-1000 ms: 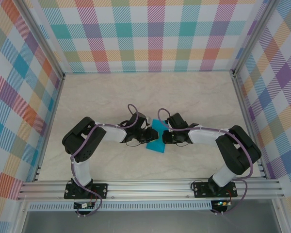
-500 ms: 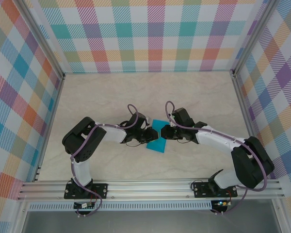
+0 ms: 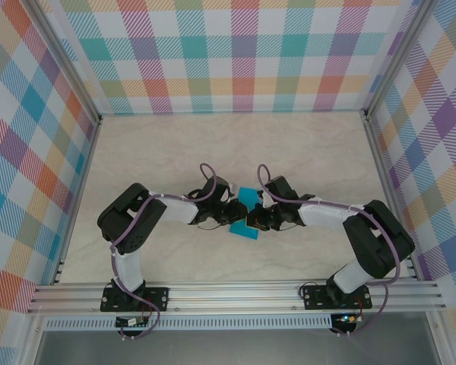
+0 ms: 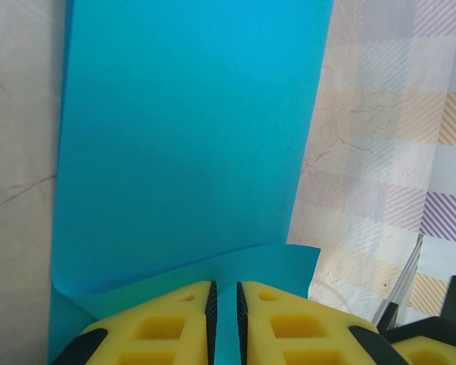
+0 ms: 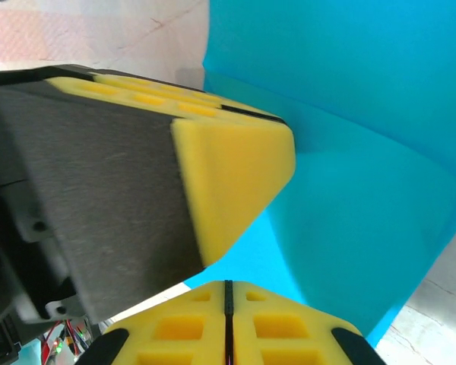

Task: Fold a paper plane with a square sheet of paper (pick it up from the middle)
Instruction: Fold the triangle a second time at the center of the table.

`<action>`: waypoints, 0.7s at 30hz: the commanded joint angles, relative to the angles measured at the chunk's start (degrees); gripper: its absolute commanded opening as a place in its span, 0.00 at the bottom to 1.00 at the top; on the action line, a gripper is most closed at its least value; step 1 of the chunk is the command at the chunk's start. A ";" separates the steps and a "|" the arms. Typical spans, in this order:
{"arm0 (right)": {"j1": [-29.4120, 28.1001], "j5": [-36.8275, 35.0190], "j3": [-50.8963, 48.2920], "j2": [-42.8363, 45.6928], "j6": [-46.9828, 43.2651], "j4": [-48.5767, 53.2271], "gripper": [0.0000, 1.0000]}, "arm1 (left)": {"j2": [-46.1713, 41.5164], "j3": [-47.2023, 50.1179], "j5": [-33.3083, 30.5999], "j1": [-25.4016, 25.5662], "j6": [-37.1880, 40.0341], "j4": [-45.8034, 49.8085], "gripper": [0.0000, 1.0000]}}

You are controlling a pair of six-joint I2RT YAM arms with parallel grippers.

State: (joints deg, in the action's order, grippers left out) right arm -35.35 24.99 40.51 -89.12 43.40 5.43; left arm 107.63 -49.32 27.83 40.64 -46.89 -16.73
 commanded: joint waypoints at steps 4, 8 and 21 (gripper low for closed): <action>-0.60 1.33 0.16 -1.83 1.69 -0.68 0.09 | 3.28 0.70 -2.73 0.64 1.60 4.16 0.18; -0.59 -0.08 -0.29 -2.48 1.51 0.11 0.09 | 3.37 0.78 -2.61 0.60 1.76 4.16 0.18; -0.47 -2.71 -1.61 -5.51 0.49 1.78 0.09 | 3.54 1.16 -2.86 0.67 1.85 4.10 0.17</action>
State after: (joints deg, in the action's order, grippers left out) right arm -35.62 24.10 39.79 -93.80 44.36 5.30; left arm 107.74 -49.32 27.92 40.64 -46.85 -16.75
